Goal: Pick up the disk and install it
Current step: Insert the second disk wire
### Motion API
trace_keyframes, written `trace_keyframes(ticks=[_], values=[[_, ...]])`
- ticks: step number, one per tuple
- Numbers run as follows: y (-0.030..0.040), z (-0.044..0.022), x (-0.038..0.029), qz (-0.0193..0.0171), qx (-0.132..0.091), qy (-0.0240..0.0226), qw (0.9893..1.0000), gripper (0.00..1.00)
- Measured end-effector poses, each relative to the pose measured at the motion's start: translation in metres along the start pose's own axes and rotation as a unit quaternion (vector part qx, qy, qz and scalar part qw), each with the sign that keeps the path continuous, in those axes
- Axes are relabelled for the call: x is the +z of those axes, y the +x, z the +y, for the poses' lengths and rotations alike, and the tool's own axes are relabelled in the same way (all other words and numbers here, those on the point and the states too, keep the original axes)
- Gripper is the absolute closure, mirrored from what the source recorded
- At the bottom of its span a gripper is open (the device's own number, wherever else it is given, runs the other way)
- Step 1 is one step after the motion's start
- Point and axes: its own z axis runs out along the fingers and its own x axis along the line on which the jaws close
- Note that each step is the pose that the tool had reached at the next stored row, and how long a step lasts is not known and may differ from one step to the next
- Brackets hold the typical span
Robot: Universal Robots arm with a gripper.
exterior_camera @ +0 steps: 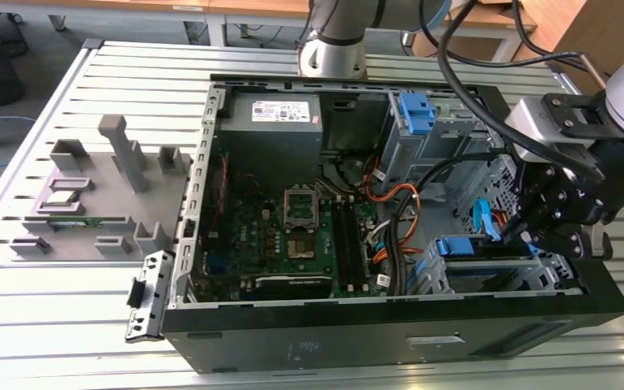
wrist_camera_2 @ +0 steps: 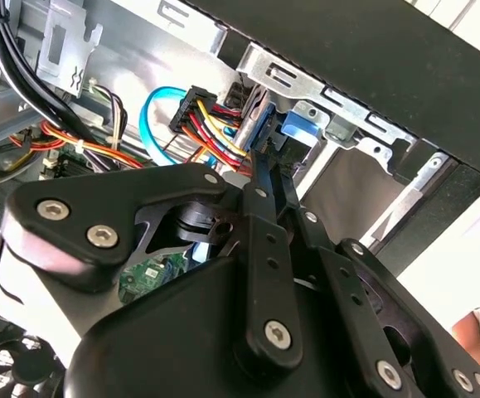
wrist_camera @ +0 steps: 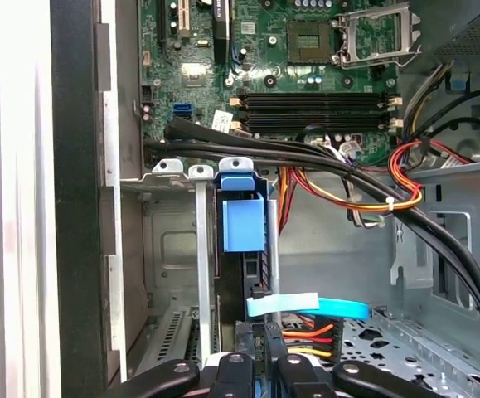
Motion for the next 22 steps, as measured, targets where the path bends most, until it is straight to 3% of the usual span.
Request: trace_keyframes(ticks=[9, 22], values=[[-0.0003, 0.0, 0.0003, -0.0039, 0.0, -0.0002, 1.0, 0.82], [-0.0001, -0.0001, 0.0027, -0.0039, 0.0, -0.0002, 1.0, 0.82]])
